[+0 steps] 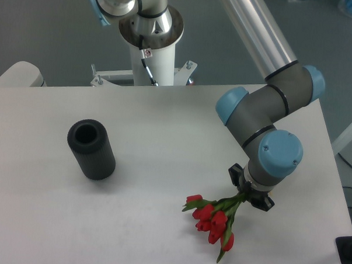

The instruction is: Insert the flowers into the vase

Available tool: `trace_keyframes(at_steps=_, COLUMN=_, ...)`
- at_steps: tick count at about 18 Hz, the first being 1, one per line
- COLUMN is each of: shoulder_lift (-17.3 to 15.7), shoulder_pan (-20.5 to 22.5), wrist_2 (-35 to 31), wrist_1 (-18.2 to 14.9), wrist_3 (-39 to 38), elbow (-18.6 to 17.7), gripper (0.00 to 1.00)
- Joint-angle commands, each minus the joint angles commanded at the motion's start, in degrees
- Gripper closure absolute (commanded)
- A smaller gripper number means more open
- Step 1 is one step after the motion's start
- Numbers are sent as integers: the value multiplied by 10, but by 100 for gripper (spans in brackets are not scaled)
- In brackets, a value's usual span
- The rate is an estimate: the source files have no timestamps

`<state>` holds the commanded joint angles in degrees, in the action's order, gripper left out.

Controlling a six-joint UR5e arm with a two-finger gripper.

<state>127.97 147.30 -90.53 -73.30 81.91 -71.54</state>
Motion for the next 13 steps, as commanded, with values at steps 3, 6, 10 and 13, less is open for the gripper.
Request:
trace_keyframes(at_steps=3, shoulder_lift=0, shoulder_pan=0, wrist_2=0, wrist_1=-1, wrist_3=0, elbow=0, gripper=93)
trace_keyframes(at_steps=6, shoulder_lift=0, shoulder_pan=0, wrist_2=0, wrist_1=-2, wrist_3=-1, elbow=1, gripper=93)
trace_keyframes(at_steps=10, shoulder_lift=-2, shoulder_pan=-1, wrist_2=1, wrist_1=-2, wrist_3=-9, elbow=1, gripper=93)
trace_keyframes(at_steps=13, shoulder_lift=-9, shoulder_pan=-1, wrist_2=8, wrist_1=-3, wrist_3=-9, elbow=-13, gripper=94)
